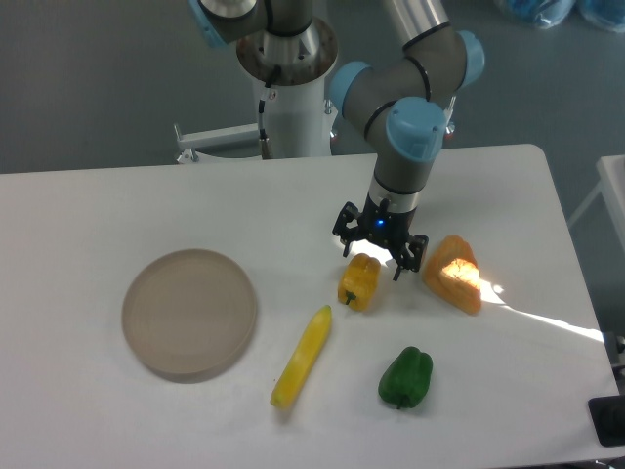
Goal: Pick up the yellow pepper from the table
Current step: 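Lower the gripper around the yellow bell pepper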
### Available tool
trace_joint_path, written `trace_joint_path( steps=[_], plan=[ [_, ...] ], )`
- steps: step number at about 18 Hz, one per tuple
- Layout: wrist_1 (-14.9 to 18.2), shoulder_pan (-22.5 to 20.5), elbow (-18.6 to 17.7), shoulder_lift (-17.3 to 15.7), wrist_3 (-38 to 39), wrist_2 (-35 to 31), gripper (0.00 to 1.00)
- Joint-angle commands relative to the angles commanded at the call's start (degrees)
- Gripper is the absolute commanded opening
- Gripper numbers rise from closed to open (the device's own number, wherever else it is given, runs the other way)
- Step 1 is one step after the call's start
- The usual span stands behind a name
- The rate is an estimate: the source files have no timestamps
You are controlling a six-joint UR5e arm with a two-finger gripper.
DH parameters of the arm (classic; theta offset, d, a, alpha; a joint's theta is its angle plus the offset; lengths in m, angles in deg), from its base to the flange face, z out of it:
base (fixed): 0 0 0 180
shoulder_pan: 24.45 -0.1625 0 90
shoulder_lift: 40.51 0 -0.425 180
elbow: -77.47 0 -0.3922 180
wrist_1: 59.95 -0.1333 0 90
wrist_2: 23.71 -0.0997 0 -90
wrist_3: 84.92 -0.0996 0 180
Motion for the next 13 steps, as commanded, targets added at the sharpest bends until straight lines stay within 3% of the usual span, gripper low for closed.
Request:
trace_joint_path(
  steps=[13],
  plan=[
    [-0.36,0.18,-1.41,0.88,0.09,-0.26,1.00]
  ],
)
